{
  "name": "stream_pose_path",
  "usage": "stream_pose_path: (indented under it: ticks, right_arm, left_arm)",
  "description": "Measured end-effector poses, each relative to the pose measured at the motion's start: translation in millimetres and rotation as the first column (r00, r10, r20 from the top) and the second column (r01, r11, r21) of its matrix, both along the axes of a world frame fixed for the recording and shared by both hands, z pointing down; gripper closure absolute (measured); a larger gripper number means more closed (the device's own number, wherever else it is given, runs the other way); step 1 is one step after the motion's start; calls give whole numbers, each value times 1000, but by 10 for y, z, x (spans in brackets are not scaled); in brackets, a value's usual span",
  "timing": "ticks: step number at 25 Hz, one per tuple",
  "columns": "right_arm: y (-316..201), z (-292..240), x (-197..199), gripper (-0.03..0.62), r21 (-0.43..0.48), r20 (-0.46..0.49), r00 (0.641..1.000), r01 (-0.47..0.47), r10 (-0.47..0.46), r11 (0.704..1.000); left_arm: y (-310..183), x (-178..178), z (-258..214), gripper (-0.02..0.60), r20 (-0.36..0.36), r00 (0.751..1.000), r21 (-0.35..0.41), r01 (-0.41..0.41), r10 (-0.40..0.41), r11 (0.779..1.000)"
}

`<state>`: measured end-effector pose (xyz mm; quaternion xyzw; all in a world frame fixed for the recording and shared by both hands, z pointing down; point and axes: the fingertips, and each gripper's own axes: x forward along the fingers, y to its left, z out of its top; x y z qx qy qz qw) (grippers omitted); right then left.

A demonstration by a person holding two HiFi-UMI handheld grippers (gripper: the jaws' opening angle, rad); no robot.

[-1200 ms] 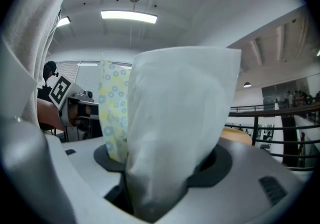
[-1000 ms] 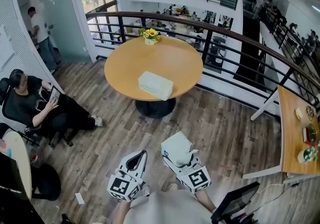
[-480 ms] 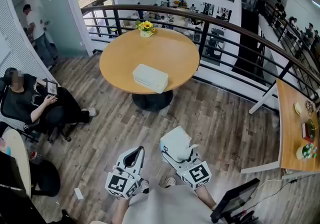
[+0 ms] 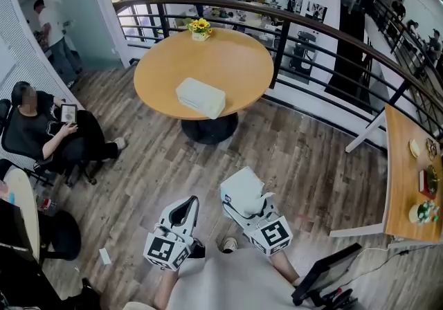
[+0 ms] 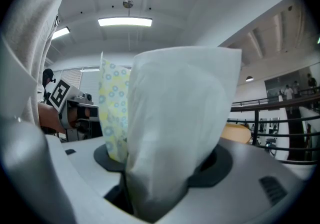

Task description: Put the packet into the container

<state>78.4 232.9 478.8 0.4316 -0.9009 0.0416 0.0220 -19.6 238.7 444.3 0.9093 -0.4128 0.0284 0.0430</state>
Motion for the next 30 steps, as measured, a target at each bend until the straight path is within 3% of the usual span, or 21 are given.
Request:
stream_pose_path:
  ticks: [14, 24, 30]
  right_arm:
    - [-244, 94, 226, 270, -15, 10, 1000, -21, 21, 1000]
    - [-1072, 120, 209, 270, -10, 5, 999, -46, 46, 999]
    - [-1752, -75, 105, 270, 34, 8, 998, -63, 63, 997]
  left_arm:
    - [-335, 259, 89, 577, 0, 999, -10, -34, 34, 999]
    - [-1171, 277, 160, 577, -25, 997, -15, -74, 73, 997]
    - [-1854, 115, -27, 577, -25, 997, 25, -77, 78, 997]
